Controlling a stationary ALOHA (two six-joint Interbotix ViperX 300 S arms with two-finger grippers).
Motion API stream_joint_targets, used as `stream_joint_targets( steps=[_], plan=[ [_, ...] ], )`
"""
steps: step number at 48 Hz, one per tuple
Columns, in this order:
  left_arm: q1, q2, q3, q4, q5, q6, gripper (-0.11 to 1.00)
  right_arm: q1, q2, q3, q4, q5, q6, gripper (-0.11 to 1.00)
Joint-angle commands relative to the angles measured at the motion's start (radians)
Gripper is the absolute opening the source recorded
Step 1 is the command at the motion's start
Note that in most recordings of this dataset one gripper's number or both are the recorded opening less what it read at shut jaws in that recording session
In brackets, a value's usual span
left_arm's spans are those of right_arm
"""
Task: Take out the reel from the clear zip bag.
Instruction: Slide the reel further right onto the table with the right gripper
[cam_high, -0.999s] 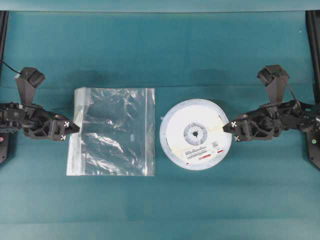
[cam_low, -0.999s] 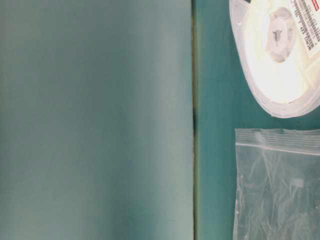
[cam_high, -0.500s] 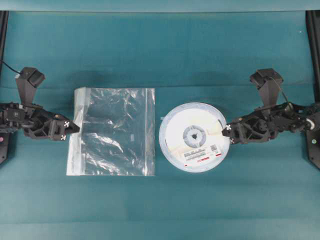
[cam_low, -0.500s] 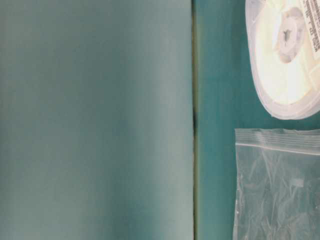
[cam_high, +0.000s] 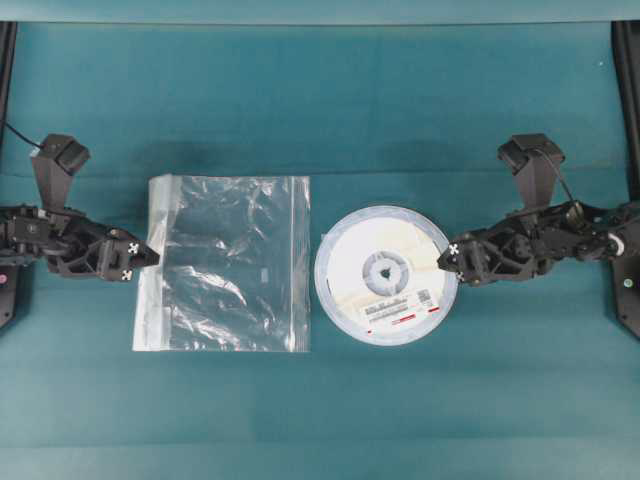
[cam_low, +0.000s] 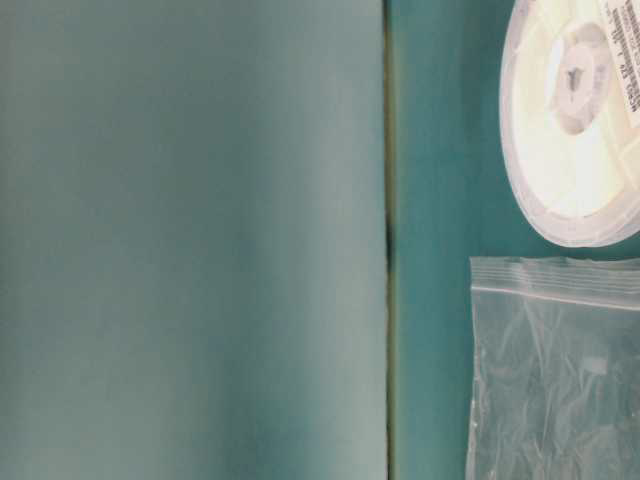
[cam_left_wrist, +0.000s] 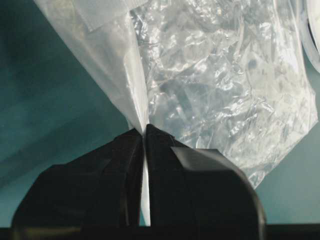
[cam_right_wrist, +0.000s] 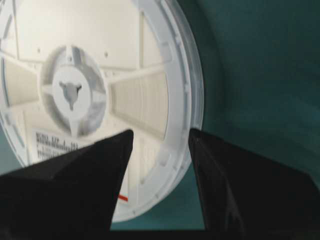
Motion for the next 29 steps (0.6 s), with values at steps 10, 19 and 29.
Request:
stream_joint_targets(
  steps=[10, 19, 29],
  plan=[
    [-0.003, -0.005, -0.014, 0.002, -0.005, 0.008, 0.03, -0.003, -0.006, -0.011, 0.003, 0.012, 0.002, 0.73],
    [-0.002, -0.005, -0.015, 0.003, 0.006, 0.006, 0.03, -0.003, -0.008, -0.008, 0.003, 0.012, 0.002, 0.85],
    [-0.003, -0.014, -0.020, 0.002, 0.011, 0.009, 0.07, -0.006, -0.018, -0.009, 0.002, 0.011, 0.000, 0.86]
  ],
)
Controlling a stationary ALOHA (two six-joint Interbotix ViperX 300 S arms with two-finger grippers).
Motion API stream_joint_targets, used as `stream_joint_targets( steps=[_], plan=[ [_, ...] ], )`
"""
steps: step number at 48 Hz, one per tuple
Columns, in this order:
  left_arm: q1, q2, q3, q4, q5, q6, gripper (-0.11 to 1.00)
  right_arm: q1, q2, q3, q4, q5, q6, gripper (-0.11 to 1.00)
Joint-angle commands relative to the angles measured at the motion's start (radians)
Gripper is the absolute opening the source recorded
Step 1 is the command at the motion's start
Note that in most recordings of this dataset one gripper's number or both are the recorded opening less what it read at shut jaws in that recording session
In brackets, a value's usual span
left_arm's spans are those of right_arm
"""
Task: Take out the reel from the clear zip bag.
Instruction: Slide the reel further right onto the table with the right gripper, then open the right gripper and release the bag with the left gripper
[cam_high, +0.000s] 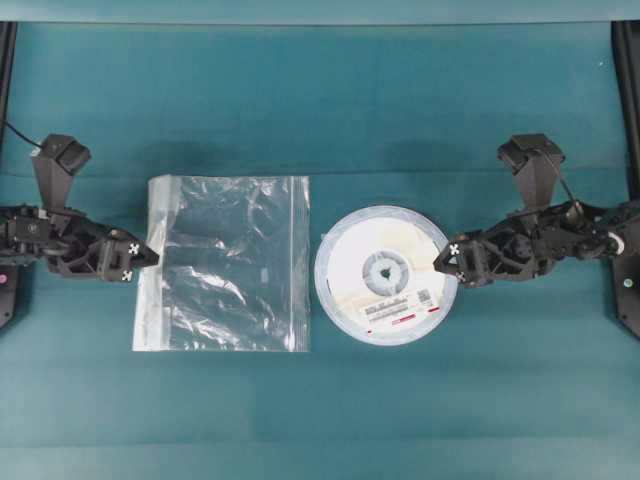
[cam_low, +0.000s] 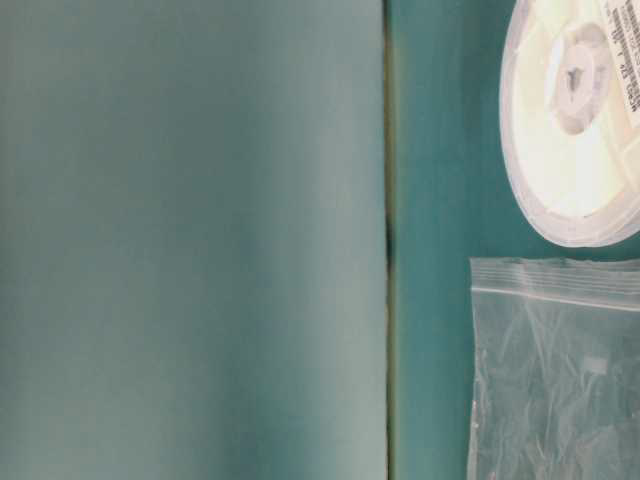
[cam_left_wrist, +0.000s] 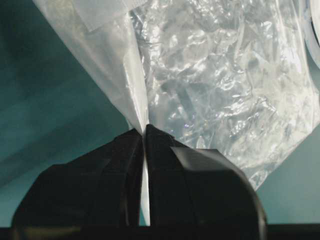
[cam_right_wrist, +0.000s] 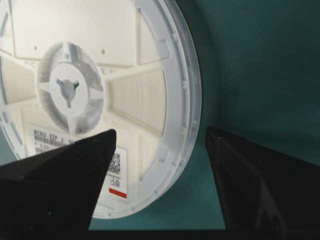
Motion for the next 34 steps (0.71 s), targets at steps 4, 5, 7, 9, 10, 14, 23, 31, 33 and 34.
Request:
stream_joint_targets(
  steps=[4, 5, 7, 9, 10, 14, 23, 31, 33, 34],
  plan=[
    [0.000, -0.017, -0.015, 0.003, -0.002, 0.003, 0.11, -0.008, -0.025, -0.008, 0.000, -0.003, 0.002, 0.86],
    [0.000, -0.017, -0.014, 0.002, -0.002, 0.003, 0.13, -0.009, -0.028, -0.006, 0.000, -0.003, 0.002, 0.86],
    [0.000, -0.018, -0.012, 0.002, -0.003, 0.003, 0.16, -0.012, -0.035, -0.005, -0.002, -0.005, 0.000, 0.86],
    [0.000, -0.021, -0.011, 0.002, -0.003, 0.003, 0.21, -0.014, -0.043, -0.002, -0.002, -0.005, 0.000, 0.86],
    [0.000, -0.023, -0.012, 0.003, -0.002, 0.003, 0.24, -0.017, -0.048, 0.000, -0.003, -0.006, 0.000, 0.86],
    [-0.002, -0.029, -0.012, 0.002, -0.002, 0.003, 0.40, -0.020, -0.061, 0.005, -0.003, -0.009, -0.002, 0.86],
    [0.000, -0.031, -0.018, 0.003, -0.002, 0.003, 0.78, -0.021, -0.069, 0.005, -0.006, -0.011, -0.003, 0.86],
    [0.000, -0.031, -0.018, 0.003, 0.005, 0.002, 0.86, -0.021, -0.069, 0.005, -0.009, -0.009, -0.008, 0.86],
    [0.000, -0.031, -0.018, 0.003, 0.008, 0.003, 0.87, -0.021, -0.071, 0.003, -0.015, -0.006, -0.008, 0.86],
    [0.000, -0.031, -0.018, 0.002, 0.011, 0.005, 0.87, -0.021, -0.071, 0.003, -0.017, -0.005, -0.008, 0.86]
  ],
)
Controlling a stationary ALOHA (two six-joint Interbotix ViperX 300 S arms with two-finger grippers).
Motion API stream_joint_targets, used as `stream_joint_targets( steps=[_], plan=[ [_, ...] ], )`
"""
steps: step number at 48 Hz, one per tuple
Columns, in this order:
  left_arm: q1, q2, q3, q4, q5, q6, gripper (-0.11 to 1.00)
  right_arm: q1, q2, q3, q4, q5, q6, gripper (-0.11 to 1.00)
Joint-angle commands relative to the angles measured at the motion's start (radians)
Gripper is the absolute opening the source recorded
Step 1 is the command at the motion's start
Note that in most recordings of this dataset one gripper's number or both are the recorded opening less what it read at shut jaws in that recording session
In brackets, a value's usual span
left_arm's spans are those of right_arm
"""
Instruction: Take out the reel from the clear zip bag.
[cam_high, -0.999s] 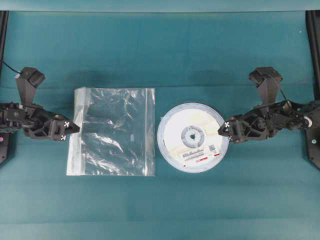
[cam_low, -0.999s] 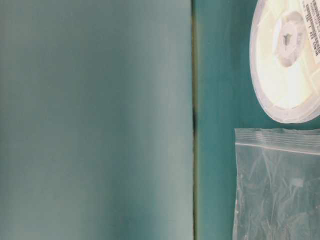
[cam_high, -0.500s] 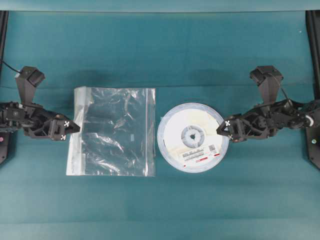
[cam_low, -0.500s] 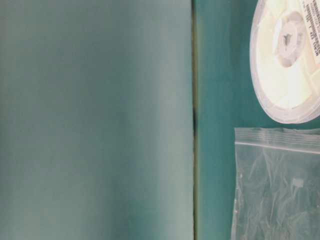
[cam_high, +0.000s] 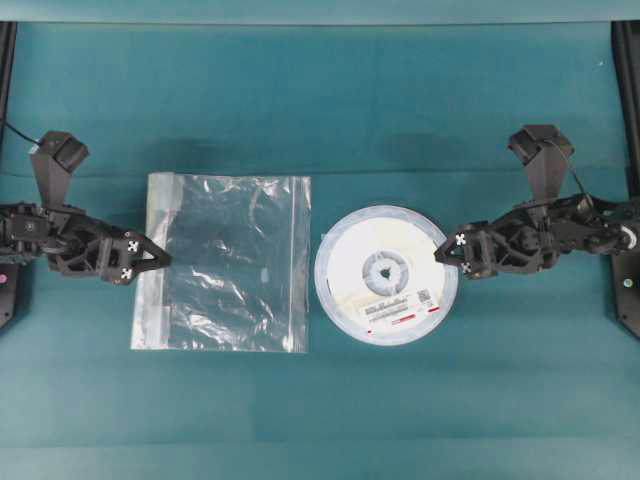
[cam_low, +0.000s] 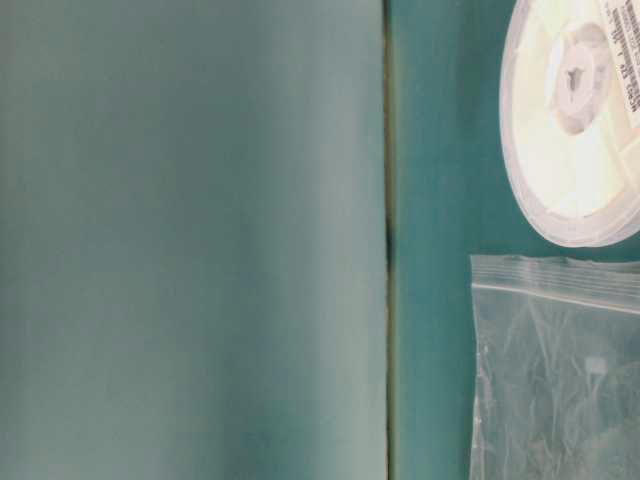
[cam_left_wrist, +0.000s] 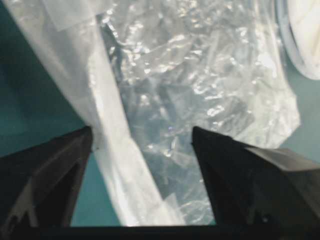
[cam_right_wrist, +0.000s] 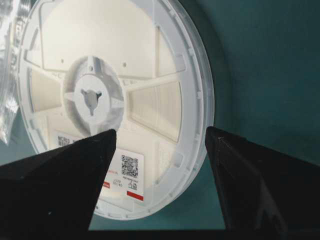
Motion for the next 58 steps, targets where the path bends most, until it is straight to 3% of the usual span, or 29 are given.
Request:
stream_joint_targets(
  steps=[1, 12, 22, 35, 44, 50, 58],
  plan=[
    [0.000, -0.005, -0.012, 0.002, 0.005, 0.005, 0.87, -0.002, -0.011, -0.006, -0.011, 0.000, -0.008, 0.86],
    [-0.002, -0.052, -0.015, 0.003, 0.067, 0.012, 0.87, -0.002, -0.026, -0.015, -0.032, 0.000, -0.014, 0.86],
    [0.000, -0.178, -0.015, 0.011, 0.216, 0.040, 0.88, -0.002, -0.077, -0.009, -0.067, -0.005, -0.018, 0.86],
    [0.000, -0.453, -0.046, 0.011, 0.416, 0.218, 0.88, -0.006, -0.164, -0.011, -0.164, -0.005, -0.018, 0.86],
    [0.000, -0.600, -0.069, 0.011, 0.543, 0.295, 0.88, -0.012, -0.227, -0.011, -0.261, 0.002, -0.018, 0.86],
    [0.000, -0.652, -0.075, 0.011, 0.597, 0.336, 0.88, -0.018, -0.264, -0.011, -0.318, 0.012, -0.018, 0.86],
    [-0.015, -0.657, -0.078, 0.011, 0.584, 0.416, 0.88, -0.028, -0.298, -0.011, -0.405, 0.064, -0.020, 0.86]
  ],
)
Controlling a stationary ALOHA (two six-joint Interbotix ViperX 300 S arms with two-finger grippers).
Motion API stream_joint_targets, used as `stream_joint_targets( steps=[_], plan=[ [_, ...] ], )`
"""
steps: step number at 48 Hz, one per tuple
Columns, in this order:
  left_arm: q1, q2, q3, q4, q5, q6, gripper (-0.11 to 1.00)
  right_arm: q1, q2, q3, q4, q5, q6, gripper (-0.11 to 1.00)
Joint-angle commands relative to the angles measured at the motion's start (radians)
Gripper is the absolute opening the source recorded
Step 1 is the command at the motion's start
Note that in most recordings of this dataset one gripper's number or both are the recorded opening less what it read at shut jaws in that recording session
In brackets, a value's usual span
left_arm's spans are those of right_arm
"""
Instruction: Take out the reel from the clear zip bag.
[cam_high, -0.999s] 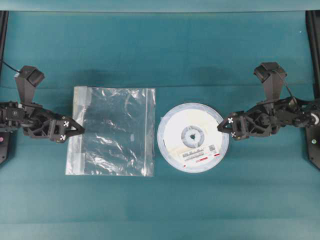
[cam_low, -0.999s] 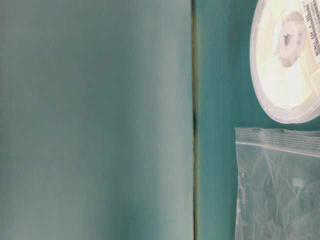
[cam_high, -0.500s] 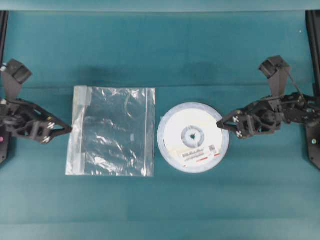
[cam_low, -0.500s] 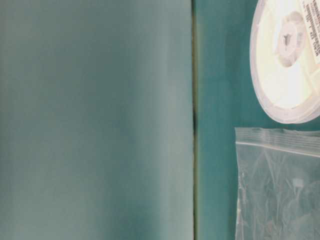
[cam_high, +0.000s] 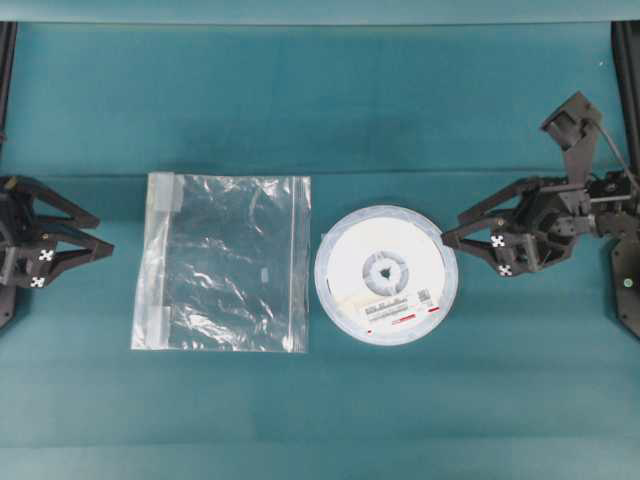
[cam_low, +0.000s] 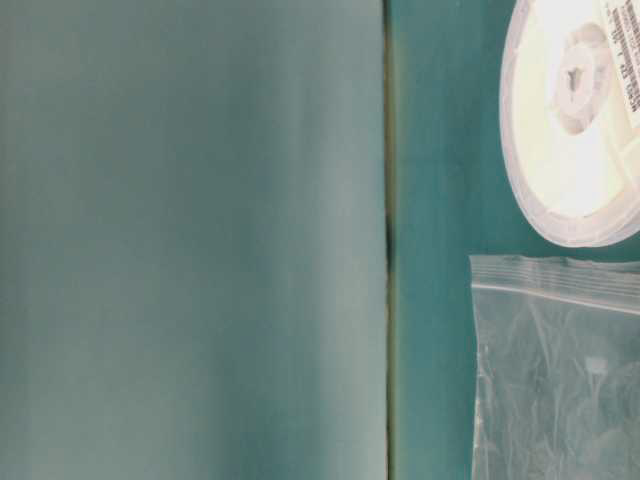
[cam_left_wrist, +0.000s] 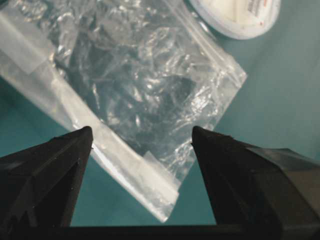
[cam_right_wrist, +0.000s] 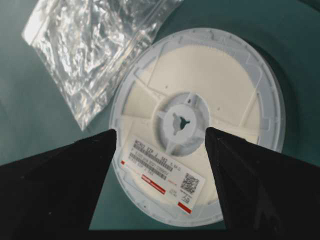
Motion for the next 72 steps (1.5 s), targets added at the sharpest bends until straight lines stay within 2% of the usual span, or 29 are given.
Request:
stream_joint_targets(
  steps=[1, 18, 23, 26, 33, 50, 61, 72],
  plan=[
    [-0.014, 0.005, -0.026, 0.003, -0.014, 0.043, 0.88, -0.005, -0.026, -0.009, -0.054, 0.028, -0.012, 0.86],
    [-0.043, 0.014, -0.029, 0.003, -0.055, 0.341, 0.88, -0.005, -0.160, -0.003, -0.368, 0.100, -0.011, 0.86],
    [-0.044, 0.014, -0.029, 0.003, -0.084, 0.420, 0.87, -0.005, -0.207, 0.008, -0.449, 0.112, -0.011, 0.86],
    [-0.044, 0.015, -0.029, 0.003, -0.094, 0.459, 0.87, -0.005, -0.235, 0.012, -0.479, 0.120, -0.009, 0.86],
    [-0.044, 0.020, -0.029, 0.003, -0.097, 0.511, 0.87, -0.005, -0.284, 0.018, -0.495, 0.143, -0.011, 0.86],
    [-0.044, 0.017, -0.029, 0.003, -0.097, 0.531, 0.87, -0.005, -0.342, 0.021, -0.500, 0.209, -0.015, 0.86],
    [-0.049, 0.012, -0.031, 0.003, -0.097, 0.607, 0.86, -0.005, -0.344, 0.021, -0.518, 0.206, -0.017, 0.86],
    [-0.049, 0.011, -0.032, 0.003, -0.097, 0.614, 0.83, -0.005, -0.344, 0.021, -0.529, 0.204, -0.017, 0.85]
  ],
)
